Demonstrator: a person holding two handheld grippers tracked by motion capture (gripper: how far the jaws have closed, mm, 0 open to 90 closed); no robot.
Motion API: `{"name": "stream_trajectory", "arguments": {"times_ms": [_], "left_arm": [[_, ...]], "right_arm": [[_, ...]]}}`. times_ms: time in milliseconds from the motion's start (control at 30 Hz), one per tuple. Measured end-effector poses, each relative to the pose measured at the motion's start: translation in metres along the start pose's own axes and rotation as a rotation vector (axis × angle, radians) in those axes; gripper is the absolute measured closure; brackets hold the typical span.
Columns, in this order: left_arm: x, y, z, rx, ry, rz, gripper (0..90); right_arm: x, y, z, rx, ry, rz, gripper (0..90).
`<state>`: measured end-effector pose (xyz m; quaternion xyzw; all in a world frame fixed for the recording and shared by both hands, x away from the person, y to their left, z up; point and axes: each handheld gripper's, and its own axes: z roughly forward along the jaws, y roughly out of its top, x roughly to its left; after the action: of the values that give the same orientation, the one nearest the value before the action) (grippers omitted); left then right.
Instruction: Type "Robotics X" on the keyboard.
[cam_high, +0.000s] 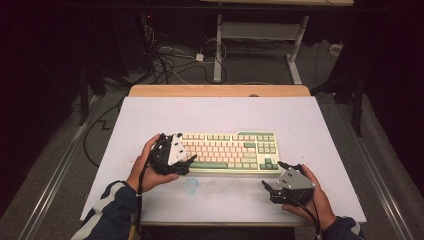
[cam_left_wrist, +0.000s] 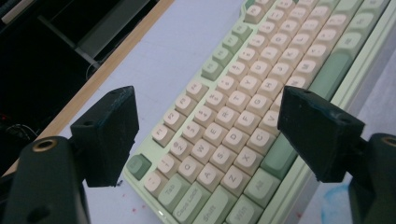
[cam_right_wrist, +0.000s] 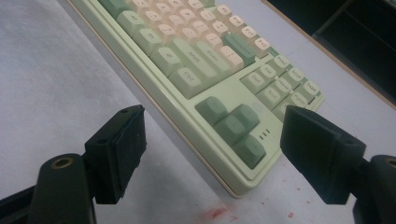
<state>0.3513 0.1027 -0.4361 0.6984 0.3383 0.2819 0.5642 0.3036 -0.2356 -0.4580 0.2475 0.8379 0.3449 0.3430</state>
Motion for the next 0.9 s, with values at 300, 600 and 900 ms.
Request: {"name": "stream_trajectory", "arguments": {"times_ms": [300,600,900], "left_arm": [[0.005,-0.009,-0.009,0.002,0.035,0.008,19.4],[0.011,-0.019,-0.022,0.001,0.060,0.001,18.0],[0.016,-0.032,-0.034,0.017,0.085,0.001,18.0]], "right_arm": [[-0.001,-0.001,0.000,0.003,-0.005,0.004,23.6],[-0.002,-0.001,0.000,0.003,-0.013,0.009,23.6],[-0.002,-0.001,0.001,0.004,-0.018,0.019,23.7]]}}
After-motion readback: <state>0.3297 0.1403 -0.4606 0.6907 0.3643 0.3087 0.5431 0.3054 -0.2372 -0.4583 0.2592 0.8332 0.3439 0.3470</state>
